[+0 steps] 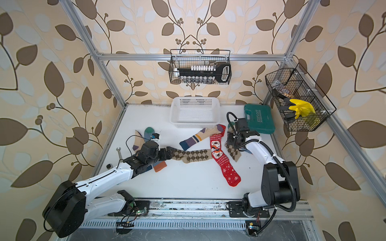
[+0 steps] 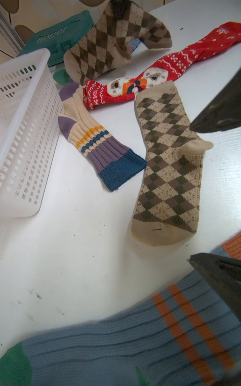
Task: Place the socks together as a pair
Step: Pick up the sock at the center of the board, then flatten out the sock at the center of the board.
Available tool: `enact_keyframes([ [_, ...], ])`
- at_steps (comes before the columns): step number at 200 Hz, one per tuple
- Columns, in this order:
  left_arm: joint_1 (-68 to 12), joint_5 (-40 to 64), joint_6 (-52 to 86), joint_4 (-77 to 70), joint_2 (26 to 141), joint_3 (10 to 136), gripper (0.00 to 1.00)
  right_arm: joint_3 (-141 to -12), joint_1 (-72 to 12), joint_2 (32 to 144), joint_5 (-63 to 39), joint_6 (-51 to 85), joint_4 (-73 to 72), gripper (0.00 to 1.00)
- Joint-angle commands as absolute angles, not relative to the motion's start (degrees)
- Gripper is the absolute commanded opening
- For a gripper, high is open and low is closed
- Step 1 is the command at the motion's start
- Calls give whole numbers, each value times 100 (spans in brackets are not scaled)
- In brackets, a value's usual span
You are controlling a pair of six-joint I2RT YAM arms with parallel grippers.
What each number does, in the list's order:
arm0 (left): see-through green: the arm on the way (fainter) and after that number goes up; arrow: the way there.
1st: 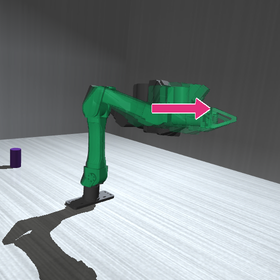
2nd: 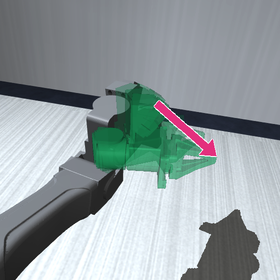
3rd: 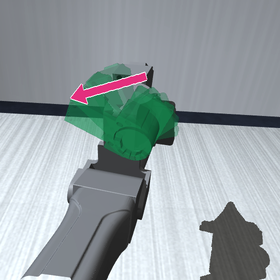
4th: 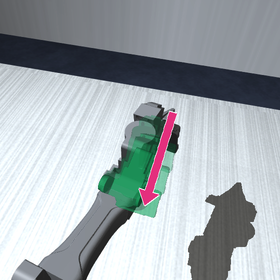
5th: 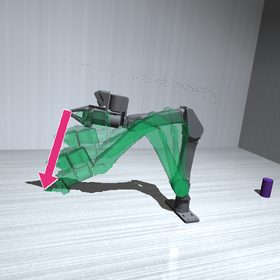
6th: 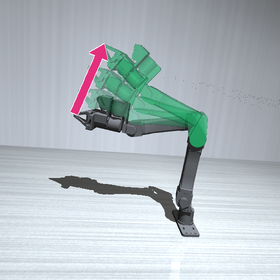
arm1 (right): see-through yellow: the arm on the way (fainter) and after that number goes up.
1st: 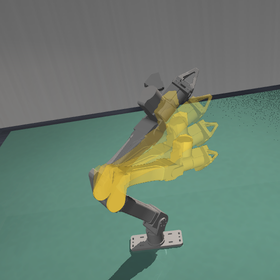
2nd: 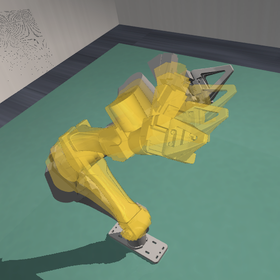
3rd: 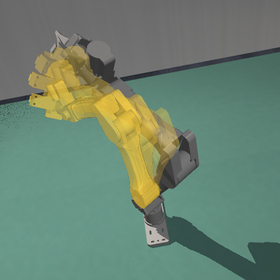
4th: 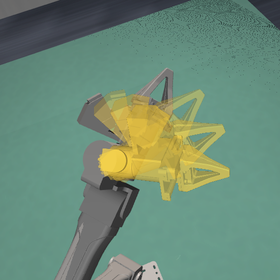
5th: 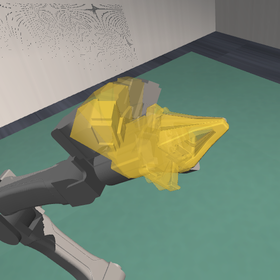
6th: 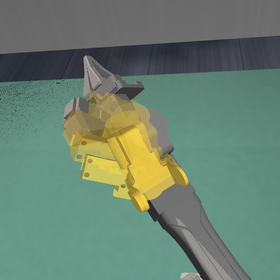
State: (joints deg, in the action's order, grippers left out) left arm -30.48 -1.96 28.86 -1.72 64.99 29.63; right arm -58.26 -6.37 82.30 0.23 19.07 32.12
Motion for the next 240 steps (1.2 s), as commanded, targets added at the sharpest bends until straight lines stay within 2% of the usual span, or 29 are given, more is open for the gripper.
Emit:
enact_keyframes([
  [1, -3115, -221, 2843, -171, 6508, 3045, 91, -6252, -876, 7936, -74, 1745, 3954, 0],
  [35, -3107, -240, 2970, 300, 6522, 3269, 91, -6742, -1656, 7778, -258, 1661, 4634, 0],
  [69, -3110, -239, 3066, 476, 6371, 3293, 91, -7223, -2827, 7989, -609, 1551, 5113, 0],
  [139, -3041, -609, 3212, 816, 5817, 3101, 91, -7214, -4497, 8837, -2072, 1442, 4259, 0],
  [190, -3023, -830, 3227, 995, 5617, 3033, 91, -7491, -5118, 9561, -2301, 1382, 4057, 0],
  [240, -3023, -491, 3209, 903, 5936, 3034, 91, -6998, -5043, 9744, -1201, 1263, 4610, 2],
])
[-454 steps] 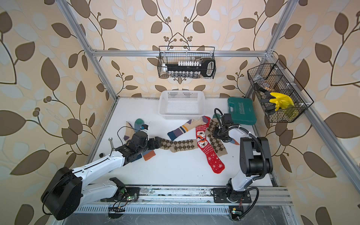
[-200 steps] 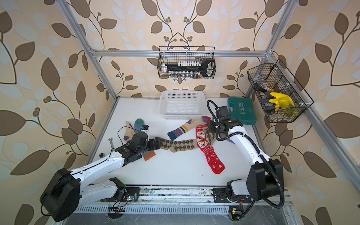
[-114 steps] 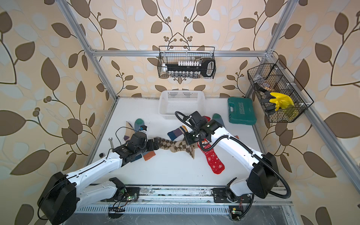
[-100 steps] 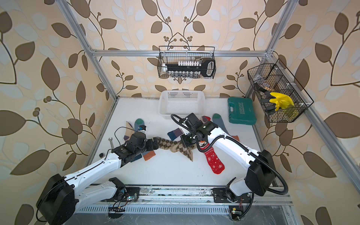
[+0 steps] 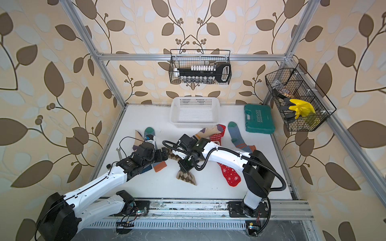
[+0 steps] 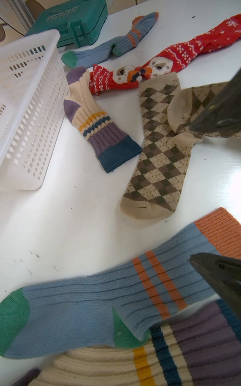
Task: Place the socks together as a pair
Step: Flatten out the sock at the center of the board.
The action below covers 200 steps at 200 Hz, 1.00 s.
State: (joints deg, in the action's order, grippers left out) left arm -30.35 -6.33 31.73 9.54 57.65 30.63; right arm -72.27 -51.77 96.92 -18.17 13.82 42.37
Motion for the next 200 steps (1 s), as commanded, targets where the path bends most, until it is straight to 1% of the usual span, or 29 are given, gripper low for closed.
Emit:
enact_keyframes([
  [1, -3023, -474, 3208, 891, 5952, 3042, 91, -6979, -5039, 9741, -1176, 1269, 4612, 2],
  [24, -3058, -170, 3182, 735, 6336, 3156, 91, -6794, -4830, 9781, -835, 1383, 4703, 5],
  [48, -3277, -195, 3138, 802, 6627, 3384, 91, -6719, -4710, 9849, -431, 1402, 4898, 13],
  [56, -3367, -256, 3119, 842, 6691, 3468, 91, -6695, -4664, 9866, -299, 1399, 4950, 18],
  [66, -3489, -308, 3101, 876, 6769, 3559, 91, -6650, -4600, 9870, -184, 1402, 4976, 29],
  [74, -3589, -312, 3087, 887, 6855, 3632, 91, -6600, -4518, 9860, -94, 1426, 4989, 35],
  [98, -3921, -320, 2989, 997, 7258, 4018, 90, -6457, -4191, 9738, 179, 1544, 4957, 45],
  [111, -4120, -389, 2914, 1081, 7568, 4303, 89, -6365, -4070, 9590, 359, 1640, 4899, 47],
  [123, -4276, -473, 2795, 1218, 7881, 4598, 89, -6256, -3752, 9384, 423, 1697, 4765, 48],
  [151, -4421, -634, 2453, 1522, 8651, 5243, 87, -5869, -3329, 8753, 281, 1791, 4252, 49],
  [200, -4464, -388, 1906, 1890, 9749, 6027, 76, -4780, -2024, 7342, -899, 2120, 2878, 49],
])
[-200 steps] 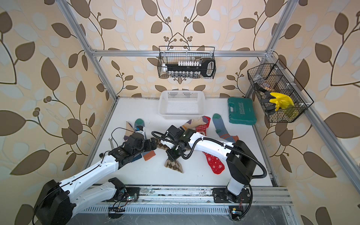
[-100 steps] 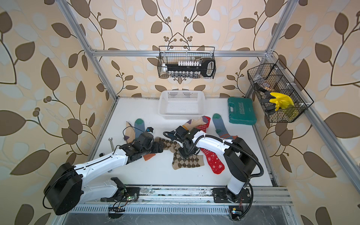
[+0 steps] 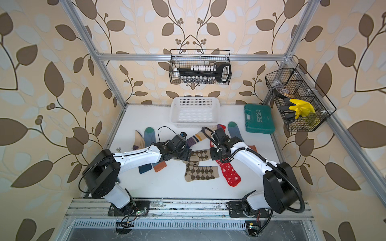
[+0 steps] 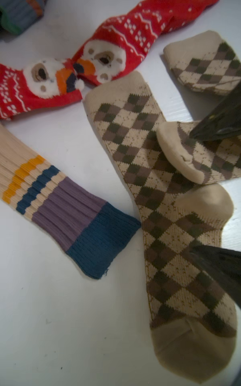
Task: Place the socks together as a pair
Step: Flatten out the sock at the center of the board.
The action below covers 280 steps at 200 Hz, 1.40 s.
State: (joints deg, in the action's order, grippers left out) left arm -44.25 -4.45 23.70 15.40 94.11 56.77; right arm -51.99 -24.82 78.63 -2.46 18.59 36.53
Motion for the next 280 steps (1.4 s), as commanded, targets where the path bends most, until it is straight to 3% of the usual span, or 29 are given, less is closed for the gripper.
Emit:
enact_keyframes([
  [1, -4464, -383, 1894, 1894, 9770, 6037, 76, -4767, -2010, 7314, -915, 2123, 2863, 48],
  [37, -4528, -178, 1708, 1973, 10192, 6463, 64, -4496, -1620, 6985, -1306, 2160, 2611, 48],
  [77, -4641, 94, 1634, 1934, 10281, 6599, 59, -4490, -1603, 7145, -1599, 2138, 2538, 47],
  [127, -4641, 634, 1661, 1591, 9999, 6290, 66, -4463, -1602, 7086, -1608, 2139, 2528, 47],
  [164, -4636, 590, 1644, 1583, 10218, 6334, 65, -4432, -1608, 7032, -1608, 2145, 2510, 47],
  [180, -4638, 622, 1625, 1615, 10322, 6425, 56, -4430, -1606, 7026, -1608, 2156, 2513, 46],
  [210, -4642, 501, 1725, 1661, 10105, 6379, 18, -4413, -1606, 7022, -1625, 2158, 2499, 45],
  [258, -4641, -138, 2328, 1740, 8587, 5552, 2, -4411, -1605, 7052, -1700, 2161, 2494, 45],
  [280, -4641, -580, 2820, 1945, 7810, 4982, 0, -4428, -1622, 7181, -1967, 2154, 2457, 45],
])
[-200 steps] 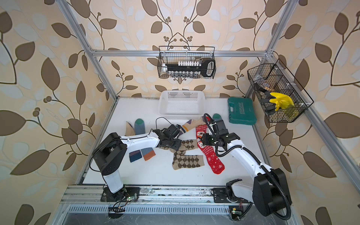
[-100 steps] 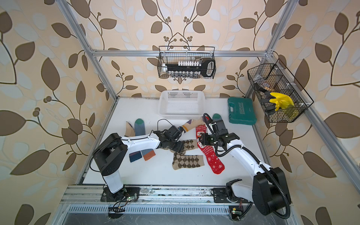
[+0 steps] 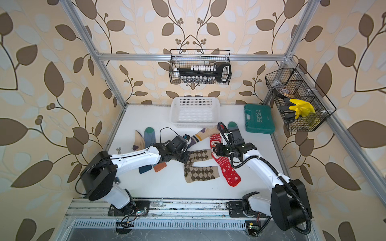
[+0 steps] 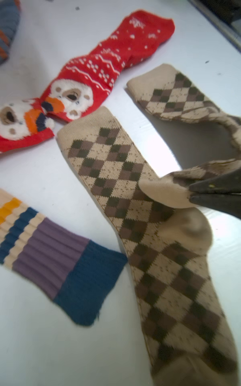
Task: Place the socks together as a pair
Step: Flatten out the sock at the center of the board, then move the sock to the center of the board.
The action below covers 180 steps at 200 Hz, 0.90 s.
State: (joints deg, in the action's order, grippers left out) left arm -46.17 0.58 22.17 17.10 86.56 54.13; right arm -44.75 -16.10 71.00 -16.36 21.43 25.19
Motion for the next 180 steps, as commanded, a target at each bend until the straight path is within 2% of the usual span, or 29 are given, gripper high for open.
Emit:
enact_keyframes([
  [1, -4641, -597, 2842, 1948, 7781, 4943, 0, -4429, -1624, 7190, -1985, 2154, 2459, 45],
  [45, -4639, -1189, 3783, 2125, 6594, 3733, 0, -4535, -2150, 7365, -1707, 2147, 2633, 45],
  [89, -4632, -1213, 4331, 2017, 6219, 2941, 0, -4486, -2668, 7621, -1304, 2238, 2674, 46],
  [97, -4634, -1189, 4384, 1980, 6198, 2855, 7, -4475, -2710, 7647, -1246, 2244, 2677, 46],
  [106, -4627, -1174, 4403, 1976, 6172, 2823, 23, -4469, -2738, 7663, -1148, 2261, 2707, 46],
  [119, -4624, -1263, 4400, 2064, 6129, 2848, 40, -4475, -2768, 7656, -1017, 2271, 2770, 46],
  [142, -4408, -1620, 4263, 2399, 5918, 3007, 60, -4488, -2767, 7618, -824, 2269, 2878, 46],
  [180, -2812, -419, 3844, 1794, 5638, 2889, 62, -4452, -2758, 7802, -783, 2350, 2690, 46],
])
